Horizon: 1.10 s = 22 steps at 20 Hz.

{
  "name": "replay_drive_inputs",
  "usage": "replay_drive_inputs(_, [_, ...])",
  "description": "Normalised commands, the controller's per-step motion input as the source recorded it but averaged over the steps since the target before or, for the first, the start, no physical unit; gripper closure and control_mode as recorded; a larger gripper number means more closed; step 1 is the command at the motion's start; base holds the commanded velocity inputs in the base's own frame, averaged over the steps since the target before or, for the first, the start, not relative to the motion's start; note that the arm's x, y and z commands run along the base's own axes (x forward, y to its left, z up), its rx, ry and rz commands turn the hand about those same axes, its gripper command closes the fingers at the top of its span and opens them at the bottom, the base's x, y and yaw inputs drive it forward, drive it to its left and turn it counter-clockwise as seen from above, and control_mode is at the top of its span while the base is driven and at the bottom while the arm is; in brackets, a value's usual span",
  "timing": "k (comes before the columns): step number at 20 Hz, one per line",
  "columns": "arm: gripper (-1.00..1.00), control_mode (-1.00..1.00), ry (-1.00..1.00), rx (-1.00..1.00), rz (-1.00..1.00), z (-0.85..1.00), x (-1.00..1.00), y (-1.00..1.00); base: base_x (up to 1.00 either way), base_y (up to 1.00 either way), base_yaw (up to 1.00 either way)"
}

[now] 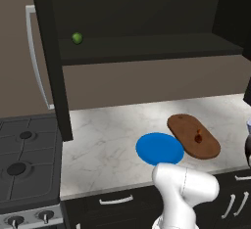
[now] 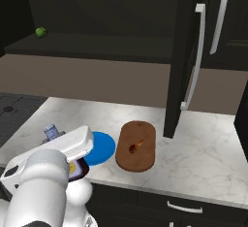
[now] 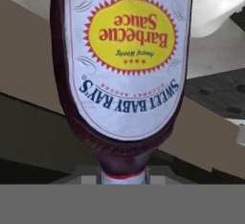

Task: Pick the chicken drumstick from the plate and place it on the cutting board. Then pick the condiment bottle from the cabinet and place it next to the cutting board.

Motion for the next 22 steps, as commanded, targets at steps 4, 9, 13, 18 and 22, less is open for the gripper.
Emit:
replay_drive_inputs(4, [1.00, -1.00, -0.11, 0.00, 0.00, -0.65, 0.00, 0.23, 0.00, 0.00, 0.00])
replay_drive_inputs(9, [1.00, -1.00, -0.08, 0.00, 0.00, -0.61, 0.01, 0.11, 0.00, 0.00, 0.00])
replay_drive_inputs(13, [1.00, -1.00, -0.03, 0.00, 0.00, -0.50, 0.13, 0.00, 0.00, 0.00, 0.00])
replay_drive_inputs(18, [1.00, -1.00, -0.01, 0.00, 0.00, -0.43, 0.26, 0.00, 0.00, 0.00, 0.00])
replay_drive_inputs(22, [1.00, -1.00, 0.00, 0.00, 0.00, -0.33, 0.45, -0.01, 0.00, 0.00, 0.00])
